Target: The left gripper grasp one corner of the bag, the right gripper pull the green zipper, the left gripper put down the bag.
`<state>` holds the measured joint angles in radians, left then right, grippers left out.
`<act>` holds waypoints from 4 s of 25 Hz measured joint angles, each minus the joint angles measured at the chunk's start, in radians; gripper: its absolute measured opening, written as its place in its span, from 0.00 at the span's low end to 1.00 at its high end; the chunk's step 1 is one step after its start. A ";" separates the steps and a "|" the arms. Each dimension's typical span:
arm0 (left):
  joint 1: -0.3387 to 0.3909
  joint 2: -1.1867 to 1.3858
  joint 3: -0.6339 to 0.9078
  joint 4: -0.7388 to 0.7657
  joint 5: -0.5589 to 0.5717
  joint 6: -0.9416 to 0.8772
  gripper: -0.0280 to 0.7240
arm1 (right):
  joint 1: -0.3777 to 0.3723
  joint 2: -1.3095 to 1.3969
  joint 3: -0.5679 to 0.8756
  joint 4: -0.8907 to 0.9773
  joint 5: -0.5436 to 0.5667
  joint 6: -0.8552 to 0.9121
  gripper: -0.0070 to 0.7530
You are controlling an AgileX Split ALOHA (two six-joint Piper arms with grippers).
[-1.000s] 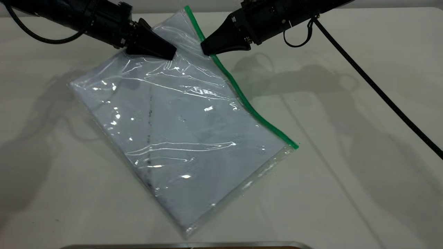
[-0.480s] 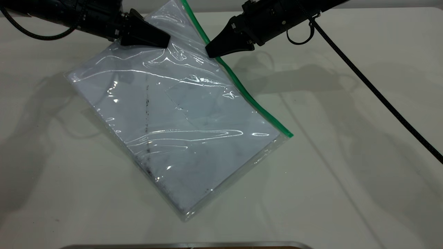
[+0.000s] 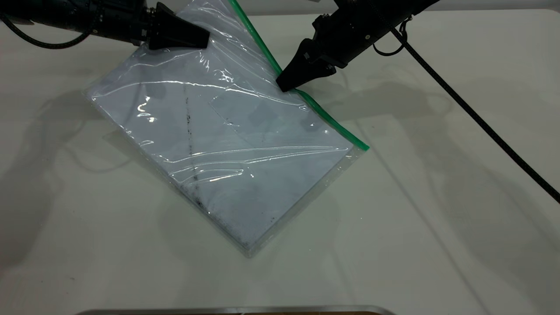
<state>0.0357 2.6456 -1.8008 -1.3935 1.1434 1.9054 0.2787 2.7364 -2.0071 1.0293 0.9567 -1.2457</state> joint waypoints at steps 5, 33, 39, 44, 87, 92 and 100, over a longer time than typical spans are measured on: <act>0.001 0.006 0.001 -0.023 0.001 0.002 0.10 | 0.000 -0.007 -0.001 -0.078 -0.001 0.050 0.09; 0.073 -0.133 0.000 -0.168 -0.013 -0.024 0.10 | -0.128 0.013 0.011 -0.278 -0.152 0.137 0.12; 0.073 -0.137 -0.001 -0.174 -0.009 -0.039 0.10 | -0.130 0.012 0.011 -0.277 -0.138 0.139 0.12; 0.073 -0.137 -0.001 -0.123 -0.009 -0.088 0.10 | -0.130 0.010 0.011 -0.279 -0.040 0.160 0.16; 0.023 -1.058 0.010 0.609 -0.013 -1.096 0.68 | -0.108 -1.908 0.520 -0.902 0.274 1.111 0.43; 0.023 -1.209 0.011 0.731 0.024 -1.273 0.68 | -0.108 -2.181 0.895 -0.999 0.237 1.165 0.43; 0.023 -1.513 0.254 0.971 0.024 -1.497 0.67 | -0.108 -2.575 1.288 -1.099 0.207 1.225 0.43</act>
<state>0.0591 1.1323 -1.5464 -0.4226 1.1676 0.4087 0.1709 0.1612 -0.7189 -0.0700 1.1633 -0.0211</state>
